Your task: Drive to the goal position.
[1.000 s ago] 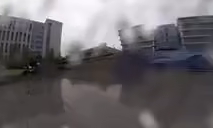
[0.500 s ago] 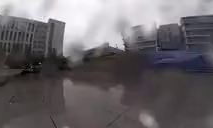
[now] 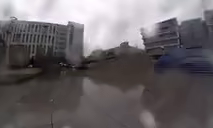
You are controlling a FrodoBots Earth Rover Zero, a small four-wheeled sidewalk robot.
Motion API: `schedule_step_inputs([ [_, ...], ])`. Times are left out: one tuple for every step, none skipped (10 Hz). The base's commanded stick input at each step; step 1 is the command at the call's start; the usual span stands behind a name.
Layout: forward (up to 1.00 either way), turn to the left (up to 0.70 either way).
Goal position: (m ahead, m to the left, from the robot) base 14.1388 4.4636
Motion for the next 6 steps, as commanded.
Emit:
schedule_step_inputs([
  [1.0,0.0],
  [1.0,0.0],
  [1.0,0.0],
  [1.0,0.0],
  [1.0,0.0],
  [1.0,0.0],
])
